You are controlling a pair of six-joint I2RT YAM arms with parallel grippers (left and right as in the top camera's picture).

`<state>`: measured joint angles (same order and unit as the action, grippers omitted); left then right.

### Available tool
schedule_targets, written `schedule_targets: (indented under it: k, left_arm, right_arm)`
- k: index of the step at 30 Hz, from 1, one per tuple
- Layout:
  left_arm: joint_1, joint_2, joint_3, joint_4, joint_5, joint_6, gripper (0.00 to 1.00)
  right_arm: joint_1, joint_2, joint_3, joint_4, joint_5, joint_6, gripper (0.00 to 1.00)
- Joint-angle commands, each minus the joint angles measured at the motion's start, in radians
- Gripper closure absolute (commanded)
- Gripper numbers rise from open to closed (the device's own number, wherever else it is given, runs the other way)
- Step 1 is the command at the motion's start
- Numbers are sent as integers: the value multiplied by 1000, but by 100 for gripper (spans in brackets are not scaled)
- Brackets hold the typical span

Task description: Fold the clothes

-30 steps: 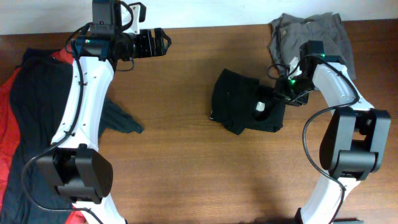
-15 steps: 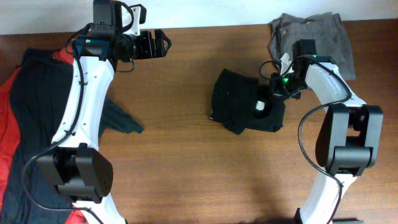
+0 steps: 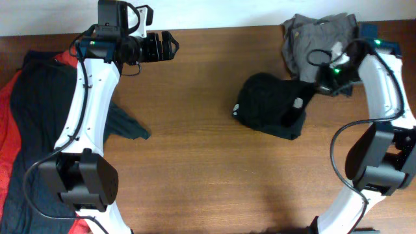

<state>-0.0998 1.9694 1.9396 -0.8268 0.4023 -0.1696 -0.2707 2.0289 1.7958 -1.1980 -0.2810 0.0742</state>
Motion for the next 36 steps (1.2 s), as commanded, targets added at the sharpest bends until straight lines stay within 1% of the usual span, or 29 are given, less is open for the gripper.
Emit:
schedule_targets:
  k: [1,5,9,11,12,14,18,20,23,25,27,28,29,32,36]
  left_arm:
    - [-3,7,6,0,-7,6,1]
    - [-3,7,6,0,-7,6,1]
    - [-3,7,6,0,-8,6,1]
    - [-3,7,6,0,-8,6,1]
    - [-3,7,6,0,-8,6,1]
    - [-3,7,6,0,-8,6,1]
    - [-3,7,6,-9,-53,6,1]
    - [-3,7,6,-18,-83,7,1]
    - [-3,7,6,-28,-117,21,1]
    - [-3,7,6,-28,-124,29,1]
    - [-2,7,6,-29,-138,30,1]
    - [-2,7,6,-30,-138,29,1]
    - [-2,7,6,-31,-138,29,1]
    - [-2,7,6,-31,-138,32,1]
    - [-2,7,6,-42,-142,41,1]
  right_arm:
    - [-39,58,-94,38,31,-26,96]
    - [-45,97,-240,142,31,-14,96]
    - [-68,96,-236,109,27,-14,94]
    - [-84,96,-184,34,19,-14,80]
    - [-85,94,-146,-15,19,-14,74]
    - [-85,80,-71,-94,-1,-15,69]
    - [-80,32,39,-178,-95,-16,52]
    - [-61,8,61,-185,-169,-26,47]
    - [5,1,58,-183,-200,-29,47]
    - [52,3,42,-163,-209,-13,50]
    - [121,3,19,-102,-208,17,62]
    - [165,3,4,-52,-201,46,87]
    - [187,3,-5,-20,-195,66,96]
    - [233,7,-48,86,-118,173,96]
    - [238,15,-164,187,-102,207,96]
